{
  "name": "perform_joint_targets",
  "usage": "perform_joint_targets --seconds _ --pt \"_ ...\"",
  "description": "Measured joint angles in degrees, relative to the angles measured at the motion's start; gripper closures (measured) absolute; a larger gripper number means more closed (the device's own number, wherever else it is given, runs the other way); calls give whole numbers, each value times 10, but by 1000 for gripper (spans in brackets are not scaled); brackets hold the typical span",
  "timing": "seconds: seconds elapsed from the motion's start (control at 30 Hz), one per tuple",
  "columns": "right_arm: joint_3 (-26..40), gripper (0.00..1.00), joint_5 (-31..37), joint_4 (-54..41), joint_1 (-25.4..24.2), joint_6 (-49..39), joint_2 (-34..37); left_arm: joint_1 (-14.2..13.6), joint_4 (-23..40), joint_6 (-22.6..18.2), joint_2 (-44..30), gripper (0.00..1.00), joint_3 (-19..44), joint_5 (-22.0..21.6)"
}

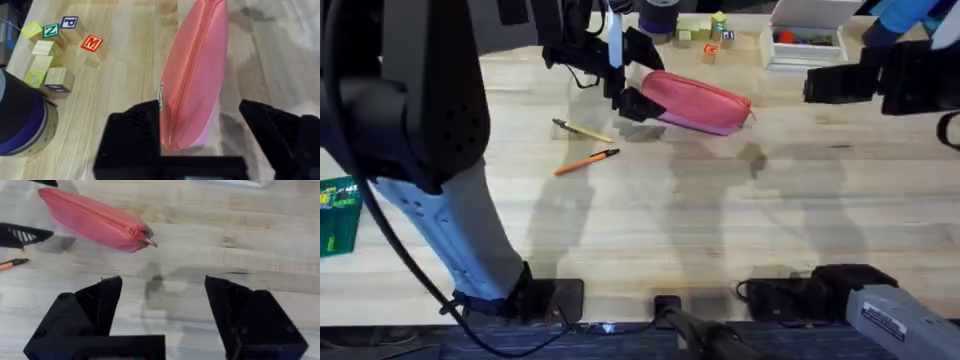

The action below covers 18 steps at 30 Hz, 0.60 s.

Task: Unzip the bag, pick up the pens from the table one at a time and place them inside, then zip the bag closed.

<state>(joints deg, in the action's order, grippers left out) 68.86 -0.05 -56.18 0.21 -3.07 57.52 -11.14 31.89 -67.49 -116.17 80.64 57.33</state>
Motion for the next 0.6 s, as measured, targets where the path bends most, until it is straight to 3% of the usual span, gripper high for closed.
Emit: perform_joint_targets --seconds 0.27,0.33,0.6 --pt "0 6 0 0 0 0 0 2 -7 0 -8 895 1 -2" --pt "0 5 0 -1 0 0 0 1 -6 -1 -9 952 1 -4" --pt "0 5 0 -1 0 0 0 1 -6 0 -9 959 1 -4"
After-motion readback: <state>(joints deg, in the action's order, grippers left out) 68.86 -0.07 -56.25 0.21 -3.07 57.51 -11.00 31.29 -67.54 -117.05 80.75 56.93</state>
